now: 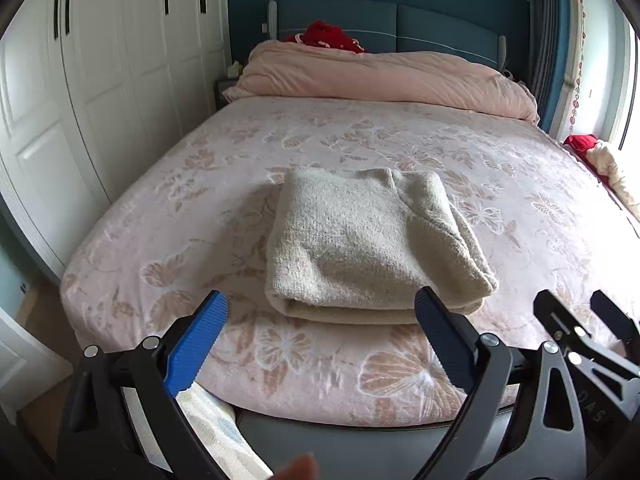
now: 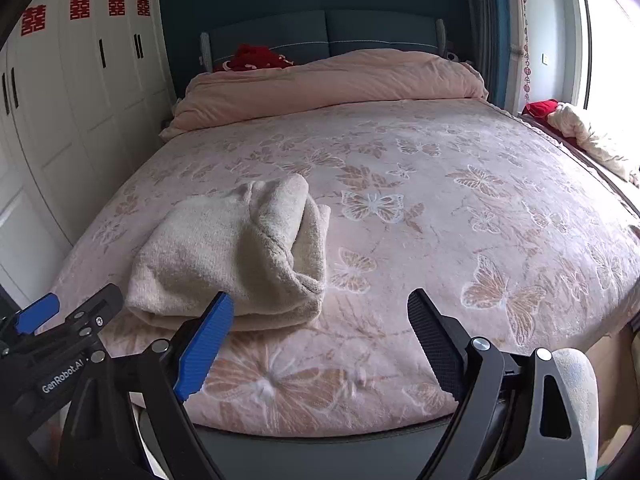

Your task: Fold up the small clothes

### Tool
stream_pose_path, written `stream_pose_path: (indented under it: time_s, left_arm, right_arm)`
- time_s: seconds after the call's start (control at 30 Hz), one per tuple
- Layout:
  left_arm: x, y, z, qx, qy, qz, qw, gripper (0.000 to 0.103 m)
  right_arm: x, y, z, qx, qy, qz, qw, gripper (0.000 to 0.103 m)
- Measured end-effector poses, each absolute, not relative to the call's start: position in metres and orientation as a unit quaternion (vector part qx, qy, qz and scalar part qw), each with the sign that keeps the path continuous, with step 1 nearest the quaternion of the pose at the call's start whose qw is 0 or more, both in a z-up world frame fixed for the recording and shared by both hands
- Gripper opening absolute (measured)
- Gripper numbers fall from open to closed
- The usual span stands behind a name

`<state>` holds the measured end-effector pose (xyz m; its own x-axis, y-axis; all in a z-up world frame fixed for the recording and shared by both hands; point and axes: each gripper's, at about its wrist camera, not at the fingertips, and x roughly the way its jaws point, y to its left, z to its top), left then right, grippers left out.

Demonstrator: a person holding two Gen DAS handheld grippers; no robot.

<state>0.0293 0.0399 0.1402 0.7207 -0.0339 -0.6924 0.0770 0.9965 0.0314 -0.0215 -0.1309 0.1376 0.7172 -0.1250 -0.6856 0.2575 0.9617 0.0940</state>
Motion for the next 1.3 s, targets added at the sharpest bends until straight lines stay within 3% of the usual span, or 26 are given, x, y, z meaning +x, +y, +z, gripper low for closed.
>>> stream_pose_path:
  time_s: [1.3]
  left_arm:
    - [0.019,0.031,0.146,0.059,0.349,-0.022,0.935,0.091]
  right_arm:
    - [-0.035,-0.116,0.142,0.077,0.357,-0.128,0.922,0.087]
